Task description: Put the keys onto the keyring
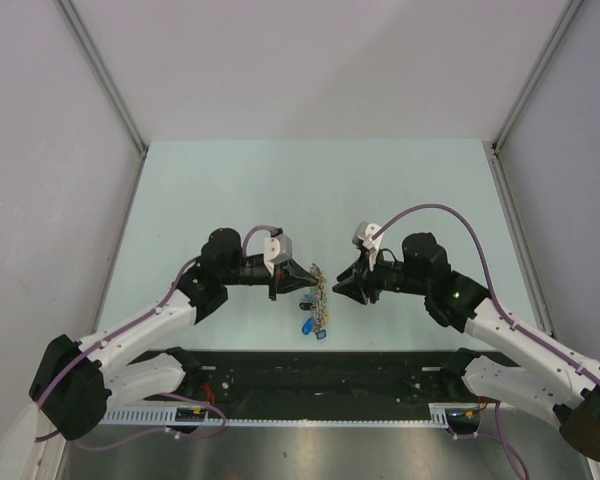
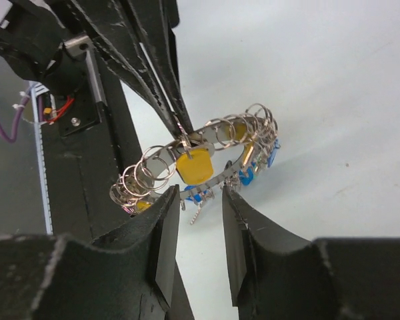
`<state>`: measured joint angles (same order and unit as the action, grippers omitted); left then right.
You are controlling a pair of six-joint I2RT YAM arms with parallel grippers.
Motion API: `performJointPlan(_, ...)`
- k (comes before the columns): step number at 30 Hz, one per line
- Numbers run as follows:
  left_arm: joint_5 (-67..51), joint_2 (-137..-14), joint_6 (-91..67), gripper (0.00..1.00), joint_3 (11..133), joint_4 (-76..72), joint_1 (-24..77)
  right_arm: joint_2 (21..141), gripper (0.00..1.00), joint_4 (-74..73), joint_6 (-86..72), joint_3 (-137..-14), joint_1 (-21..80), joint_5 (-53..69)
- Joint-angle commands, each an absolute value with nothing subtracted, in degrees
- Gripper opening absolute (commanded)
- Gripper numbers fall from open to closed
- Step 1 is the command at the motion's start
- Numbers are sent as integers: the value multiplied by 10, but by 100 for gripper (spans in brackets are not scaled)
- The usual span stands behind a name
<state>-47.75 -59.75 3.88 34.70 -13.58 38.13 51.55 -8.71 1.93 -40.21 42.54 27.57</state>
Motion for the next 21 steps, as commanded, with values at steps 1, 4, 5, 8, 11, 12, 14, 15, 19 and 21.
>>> performJointPlan(1,-490,-590,4,0,348,-214,384,510,34,-6,14,-399,421,330)
performJointPlan(4,-505,-598,-17,0,346,-232,384,513,32,12,25,-397,419,331)
performJointPlan(5,-507,-599,-18,0,344,-236,384,514,31,15,27,-397,417,333)
performJointPlan(8,-511,-597,-16,0,345,-236,384,518,29,21,31,-397,414,345)
performJointPlan(11,-518,-601,-12,0,347,-235,384,523,28,25,33,-397,414,348)
performJointPlan(12,-521,-603,-12,1,348,-234,384,523,28,26,33,-397,412,350)
performJointPlan(14,-523,-604,-12,0,349,-234,384,527,27,29,33,-397,410,352)
performJointPlan(15,-524,-604,-11,0,349,-234,384,528,26,28,34,-397,411,353)
performJointPlan(19,-524,-606,-11,0,351,-235,384,533,26,26,37,-396,409,359)
performJointPlan(21,-525,-606,-11,0,352,-235,384,533,25,26,37,-397,409,362)
